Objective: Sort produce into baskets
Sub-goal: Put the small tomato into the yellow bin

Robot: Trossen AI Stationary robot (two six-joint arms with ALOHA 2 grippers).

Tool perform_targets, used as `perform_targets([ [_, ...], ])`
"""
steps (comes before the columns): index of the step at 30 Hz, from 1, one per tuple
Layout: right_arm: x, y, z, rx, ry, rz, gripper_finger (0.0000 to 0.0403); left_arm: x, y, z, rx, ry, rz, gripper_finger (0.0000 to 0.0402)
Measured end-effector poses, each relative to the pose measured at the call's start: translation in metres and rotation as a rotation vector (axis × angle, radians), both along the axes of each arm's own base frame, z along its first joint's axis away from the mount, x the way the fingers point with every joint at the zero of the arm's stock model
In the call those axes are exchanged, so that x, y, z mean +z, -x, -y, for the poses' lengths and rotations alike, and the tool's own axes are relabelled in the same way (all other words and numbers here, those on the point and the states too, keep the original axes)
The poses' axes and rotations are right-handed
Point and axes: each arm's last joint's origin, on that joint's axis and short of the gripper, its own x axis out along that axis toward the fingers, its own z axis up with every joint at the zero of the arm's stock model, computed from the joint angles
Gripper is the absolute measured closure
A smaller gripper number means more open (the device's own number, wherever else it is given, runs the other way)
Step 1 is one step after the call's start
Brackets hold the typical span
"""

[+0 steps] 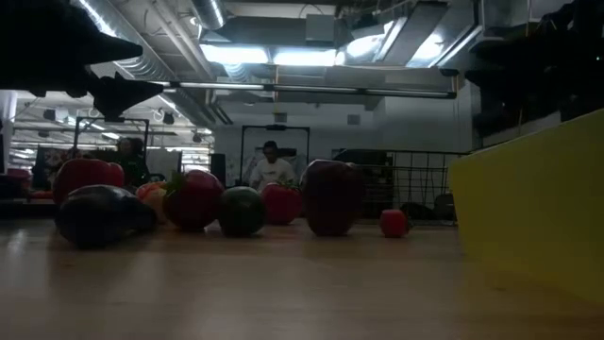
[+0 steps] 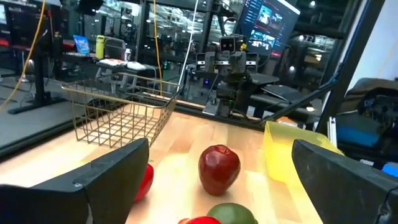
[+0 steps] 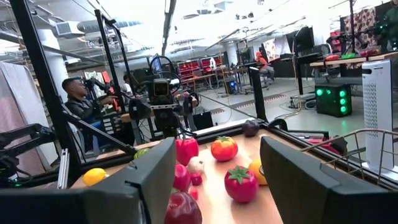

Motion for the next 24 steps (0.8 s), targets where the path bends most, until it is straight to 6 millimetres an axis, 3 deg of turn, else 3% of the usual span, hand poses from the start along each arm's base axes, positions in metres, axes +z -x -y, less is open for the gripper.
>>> perform_targets([
  [7,0.026,-0.005,0.001,-0.007,0.027,-0.034,0.0171,0.002,0.000,0.000,-0.005,0.077,0.032,0.0009],
  [12,0.046,-0.021,0.005,-0.016,0.016,-0.179,0.0171,0.002,0.000,0.000,-0.005,0.094,0.035,0.0009],
  [24,0.073,-0.100,0.018,0.123,-0.076,-0.560,0.0171,0.001,0.000,0.000,-0.009,0.150,0.038,0.0009],
])
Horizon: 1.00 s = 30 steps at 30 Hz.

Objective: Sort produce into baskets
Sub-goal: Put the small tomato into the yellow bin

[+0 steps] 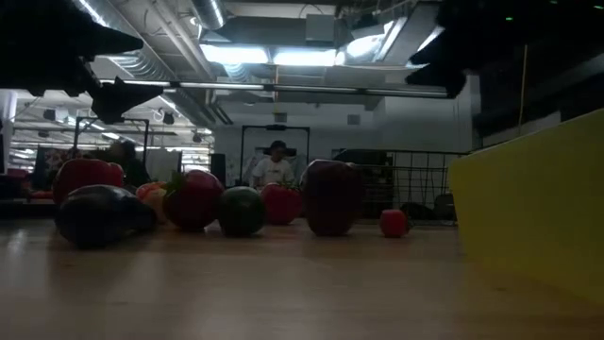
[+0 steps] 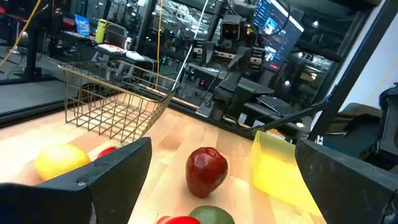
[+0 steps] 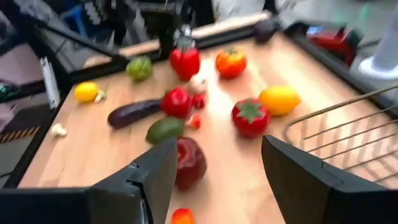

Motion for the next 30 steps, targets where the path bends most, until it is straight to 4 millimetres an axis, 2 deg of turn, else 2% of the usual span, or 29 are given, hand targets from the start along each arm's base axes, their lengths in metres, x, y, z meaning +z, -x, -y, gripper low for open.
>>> perform_targets([
  [6,-0.013,-0.041,0.001,0.093,-0.085,-0.209,0.0171,0.000,0.000,0.000,0.001,-0.019,-0.003,0.0009],
  [14,-0.038,-0.080,-0.033,0.192,-0.052,-0.363,0.0171,-0.001,0.000,0.000,0.001,-0.007,-0.008,0.0009],
  [23,-0.069,-0.095,-0.059,0.125,0.083,-0.491,0.0171,-0.001,0.000,0.000,0.001,-0.014,-0.011,0.0009],
  [30,-0.094,-0.103,-0.061,0.125,0.087,-0.575,0.0171,-0.001,0.000,0.000,0.001,-0.015,-0.012,0.0009],
])
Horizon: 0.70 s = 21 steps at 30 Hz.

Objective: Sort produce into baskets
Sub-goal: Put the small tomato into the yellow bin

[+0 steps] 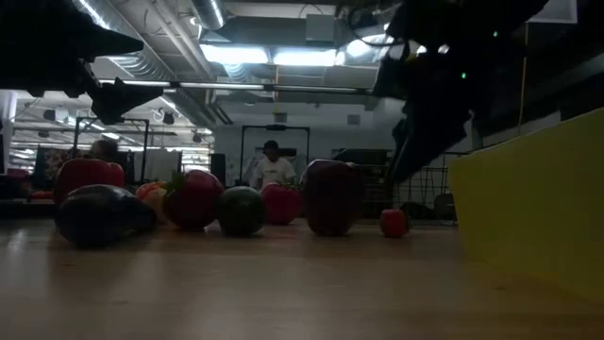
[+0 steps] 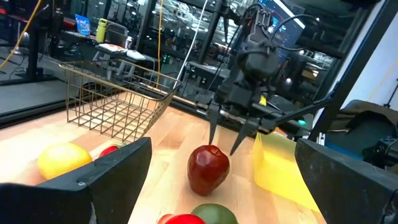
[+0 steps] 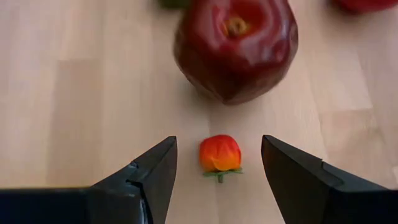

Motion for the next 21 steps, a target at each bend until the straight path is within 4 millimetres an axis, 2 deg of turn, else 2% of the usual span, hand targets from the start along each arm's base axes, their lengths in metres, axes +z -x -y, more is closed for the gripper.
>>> perform_targets([
  [13,-0.032,-0.009,-0.001,0.006,-0.003,-0.096,0.0171,0.000,0.000,0.000,0.000,-0.004,-0.005,0.0009],
  [21,-0.040,-0.010,-0.001,0.007,-0.003,-0.120,0.0171,0.000,0.000,0.000,0.000,-0.005,-0.005,0.0009],
])
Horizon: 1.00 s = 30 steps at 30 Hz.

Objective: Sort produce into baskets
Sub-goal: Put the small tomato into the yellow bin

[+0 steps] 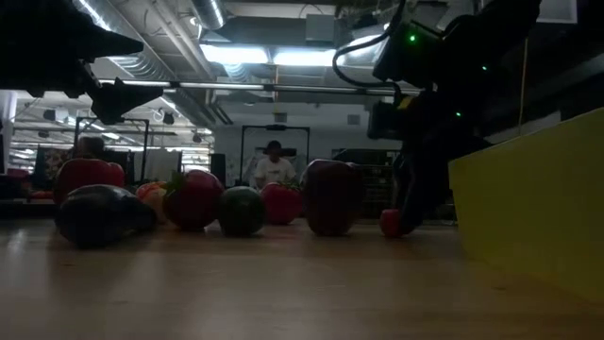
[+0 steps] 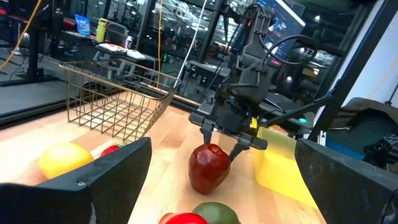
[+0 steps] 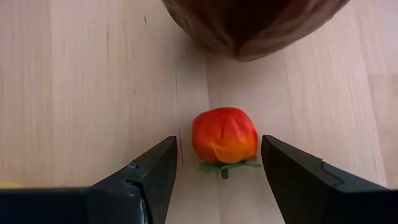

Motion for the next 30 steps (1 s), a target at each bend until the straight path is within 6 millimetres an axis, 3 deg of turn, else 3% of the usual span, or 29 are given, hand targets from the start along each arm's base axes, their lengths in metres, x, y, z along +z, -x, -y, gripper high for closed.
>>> perform_targets([
  [10,0.002,-0.004,0.000,-0.002,0.004,0.044,0.0178,0.000,0.000,0.000,0.000,0.000,0.000,0.0009],
  [23,0.004,-0.003,0.000,-0.002,0.004,0.047,0.0283,0.000,0.000,0.000,0.000,-0.001,-0.001,0.0009],
  [30,0.031,-0.007,-0.002,0.015,-0.020,0.011,0.0290,0.000,0.000,0.000,0.000,-0.001,0.000,0.0009],
])
